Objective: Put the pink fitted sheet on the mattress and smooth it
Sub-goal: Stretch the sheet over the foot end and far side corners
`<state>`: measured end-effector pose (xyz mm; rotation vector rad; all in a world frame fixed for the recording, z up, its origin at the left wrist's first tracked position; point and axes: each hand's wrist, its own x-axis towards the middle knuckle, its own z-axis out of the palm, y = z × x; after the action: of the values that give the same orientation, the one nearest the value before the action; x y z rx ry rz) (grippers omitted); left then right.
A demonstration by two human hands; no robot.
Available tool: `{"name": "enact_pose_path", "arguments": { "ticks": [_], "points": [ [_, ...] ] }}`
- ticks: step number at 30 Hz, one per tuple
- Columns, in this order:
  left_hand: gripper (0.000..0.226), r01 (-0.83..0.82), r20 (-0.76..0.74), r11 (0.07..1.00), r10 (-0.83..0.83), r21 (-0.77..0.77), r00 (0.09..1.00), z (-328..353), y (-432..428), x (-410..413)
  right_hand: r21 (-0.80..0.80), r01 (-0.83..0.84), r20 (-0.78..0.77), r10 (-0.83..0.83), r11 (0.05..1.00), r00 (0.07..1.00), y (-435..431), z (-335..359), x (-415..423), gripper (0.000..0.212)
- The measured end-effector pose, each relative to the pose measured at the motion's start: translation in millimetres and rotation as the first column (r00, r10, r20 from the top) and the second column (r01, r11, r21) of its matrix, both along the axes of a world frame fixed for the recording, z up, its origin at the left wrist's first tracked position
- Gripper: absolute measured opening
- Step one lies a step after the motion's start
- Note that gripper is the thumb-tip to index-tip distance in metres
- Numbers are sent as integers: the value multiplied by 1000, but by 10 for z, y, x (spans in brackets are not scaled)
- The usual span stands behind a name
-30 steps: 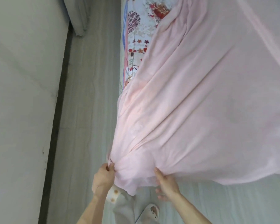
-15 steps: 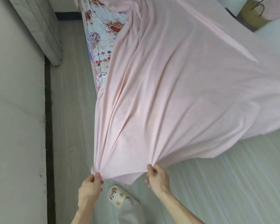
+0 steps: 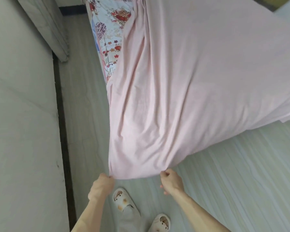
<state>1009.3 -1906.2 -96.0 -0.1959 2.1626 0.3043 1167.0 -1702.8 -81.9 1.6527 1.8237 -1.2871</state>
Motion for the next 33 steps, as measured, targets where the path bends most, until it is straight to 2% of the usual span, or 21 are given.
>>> {"name": "enact_pose_path", "arguments": {
  "ticks": [3,6,11,16,21,24,26,29,31,33],
  "points": [
    [50,81,-33,997,-80,20,996,90,171,-202,-43,-95,82,98,995,992,33,-138,-58,37],
    [54,113,-71,991,-108,75,992,172,356,-416,-40,-118,62,120,992,991,23,-159,-145,41],
    [56,129,-188,973,-93,192,978,484,759,-959,-18,-105,-91,103,994,990,158,110,-646,31],
    [57,198,-333,948,-109,248,937,660,1232,-1693,115,-37,-277,67,993,959,416,325,-1294,28],
    [61,243,-382,924,-119,295,916,539,1666,-2517,240,10,-387,86,971,918,592,330,-2034,30],
    [64,256,-439,897,-79,361,895,414,1910,-2968,395,-34,-352,186,918,917,667,221,-2485,36],
    [67,276,-465,871,-63,406,883,329,2053,-3283,462,-130,-271,280,877,921,716,118,-2747,46],
    [65,279,-381,857,-107,432,918,213,2174,-3647,442,-359,-33,415,822,909,694,-12,-2921,50],
    [59,239,-267,863,-127,444,955,189,2246,-3788,403,-382,14,412,831,911,683,-19,-2978,49],
    [53,213,-231,867,-117,450,966,178,2282,-3879,354,-381,62,385,854,921,735,3,-3099,50]
  ]
}}
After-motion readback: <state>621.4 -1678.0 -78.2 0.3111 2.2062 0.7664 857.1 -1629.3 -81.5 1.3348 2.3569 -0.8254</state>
